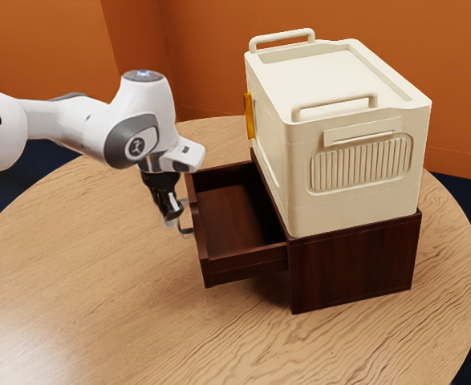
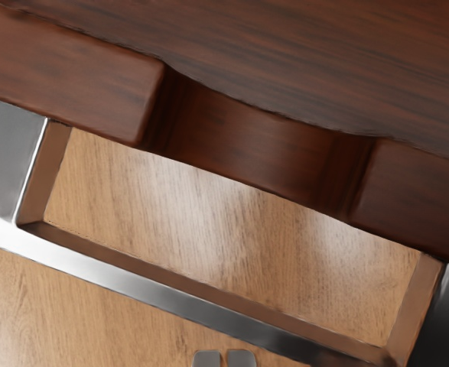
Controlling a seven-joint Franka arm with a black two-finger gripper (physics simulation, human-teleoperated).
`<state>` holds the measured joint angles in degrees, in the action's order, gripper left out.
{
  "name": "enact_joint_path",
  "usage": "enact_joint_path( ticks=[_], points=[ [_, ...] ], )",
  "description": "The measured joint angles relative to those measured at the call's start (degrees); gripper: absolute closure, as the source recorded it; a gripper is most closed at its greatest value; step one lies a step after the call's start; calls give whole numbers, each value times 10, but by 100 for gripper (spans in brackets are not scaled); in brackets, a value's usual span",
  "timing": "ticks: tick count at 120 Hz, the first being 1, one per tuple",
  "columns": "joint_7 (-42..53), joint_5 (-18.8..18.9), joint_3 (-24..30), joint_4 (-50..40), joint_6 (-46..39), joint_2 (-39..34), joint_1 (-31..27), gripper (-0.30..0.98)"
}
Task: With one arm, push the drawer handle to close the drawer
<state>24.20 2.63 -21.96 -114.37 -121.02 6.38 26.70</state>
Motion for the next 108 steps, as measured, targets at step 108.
enact_joint_path(
  ticks=[108],
  points=[
    [27,9,6,-8,-160,35,55,78]
  ],
)
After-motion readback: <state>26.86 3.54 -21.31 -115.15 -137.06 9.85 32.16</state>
